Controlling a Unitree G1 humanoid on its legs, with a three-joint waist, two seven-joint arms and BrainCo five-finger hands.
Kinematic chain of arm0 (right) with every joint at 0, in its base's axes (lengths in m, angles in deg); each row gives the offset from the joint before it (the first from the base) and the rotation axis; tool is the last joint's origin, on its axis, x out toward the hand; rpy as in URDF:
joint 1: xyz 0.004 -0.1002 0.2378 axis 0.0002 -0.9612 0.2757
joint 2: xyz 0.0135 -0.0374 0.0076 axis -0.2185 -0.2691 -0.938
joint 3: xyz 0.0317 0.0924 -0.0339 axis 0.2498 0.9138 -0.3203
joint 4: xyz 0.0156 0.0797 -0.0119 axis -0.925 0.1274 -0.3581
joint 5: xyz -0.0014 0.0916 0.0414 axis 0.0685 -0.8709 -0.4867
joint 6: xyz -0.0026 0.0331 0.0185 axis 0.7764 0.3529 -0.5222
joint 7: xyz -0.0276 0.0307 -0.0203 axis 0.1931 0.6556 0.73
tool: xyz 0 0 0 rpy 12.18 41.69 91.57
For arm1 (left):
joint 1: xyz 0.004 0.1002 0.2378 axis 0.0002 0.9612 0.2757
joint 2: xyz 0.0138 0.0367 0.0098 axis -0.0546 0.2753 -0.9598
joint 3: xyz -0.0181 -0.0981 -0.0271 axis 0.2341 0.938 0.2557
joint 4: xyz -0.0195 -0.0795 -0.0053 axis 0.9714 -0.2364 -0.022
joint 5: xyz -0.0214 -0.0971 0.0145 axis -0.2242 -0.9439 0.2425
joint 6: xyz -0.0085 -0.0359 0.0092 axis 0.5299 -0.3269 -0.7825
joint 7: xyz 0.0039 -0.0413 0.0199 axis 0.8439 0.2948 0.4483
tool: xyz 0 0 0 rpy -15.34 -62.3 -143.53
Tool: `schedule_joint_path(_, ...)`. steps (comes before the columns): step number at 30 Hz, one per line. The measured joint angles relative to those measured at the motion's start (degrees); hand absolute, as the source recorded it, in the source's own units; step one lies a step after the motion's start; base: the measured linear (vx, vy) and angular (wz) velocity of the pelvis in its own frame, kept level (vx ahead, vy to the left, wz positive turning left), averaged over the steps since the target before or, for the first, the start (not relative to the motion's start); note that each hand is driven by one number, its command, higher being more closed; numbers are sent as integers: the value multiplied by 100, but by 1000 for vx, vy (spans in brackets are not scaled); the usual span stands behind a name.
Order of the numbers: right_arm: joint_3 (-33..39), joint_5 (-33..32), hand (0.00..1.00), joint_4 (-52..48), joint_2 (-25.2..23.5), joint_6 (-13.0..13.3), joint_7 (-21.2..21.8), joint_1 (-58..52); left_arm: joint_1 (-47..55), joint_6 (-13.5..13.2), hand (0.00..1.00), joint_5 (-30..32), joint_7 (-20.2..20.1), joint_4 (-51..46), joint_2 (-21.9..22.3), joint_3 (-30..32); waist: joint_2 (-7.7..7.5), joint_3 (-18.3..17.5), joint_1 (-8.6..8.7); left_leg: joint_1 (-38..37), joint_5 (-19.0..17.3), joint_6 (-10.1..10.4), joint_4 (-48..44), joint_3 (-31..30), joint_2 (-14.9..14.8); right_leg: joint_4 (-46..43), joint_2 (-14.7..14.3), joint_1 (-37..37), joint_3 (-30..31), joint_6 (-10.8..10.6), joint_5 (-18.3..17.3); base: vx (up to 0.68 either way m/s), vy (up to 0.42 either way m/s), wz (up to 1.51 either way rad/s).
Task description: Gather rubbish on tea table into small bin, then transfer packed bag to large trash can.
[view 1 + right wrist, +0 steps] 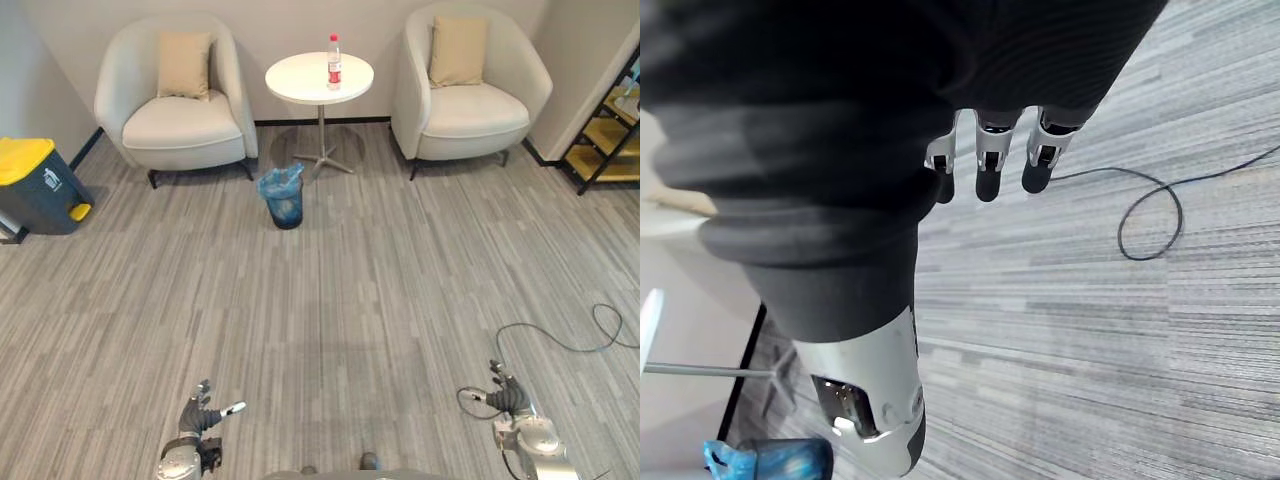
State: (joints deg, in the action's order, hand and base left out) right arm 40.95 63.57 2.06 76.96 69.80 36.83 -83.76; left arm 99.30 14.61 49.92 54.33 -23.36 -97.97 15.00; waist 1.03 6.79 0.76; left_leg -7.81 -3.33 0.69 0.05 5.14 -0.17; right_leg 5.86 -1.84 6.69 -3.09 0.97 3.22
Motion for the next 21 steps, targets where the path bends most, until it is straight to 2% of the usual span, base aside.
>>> schedule_joint_path(14,2,-29,0,311,-16,-34,104,29,0,1,0,49,-108,111,0,13,-74,51,-4,-3,2,-3,47,10,-1,6,-2,-7,6,-2,-2,-14,1,0)
schedule_joint_path(21,5,-37,0,327,-229,-51,101,63,16,12,0,41,-63,110,19,23,-67,83,-25,35,-10,-7,108,177,3,1,-3,-147,163,-7,-5,-11,5,-12)
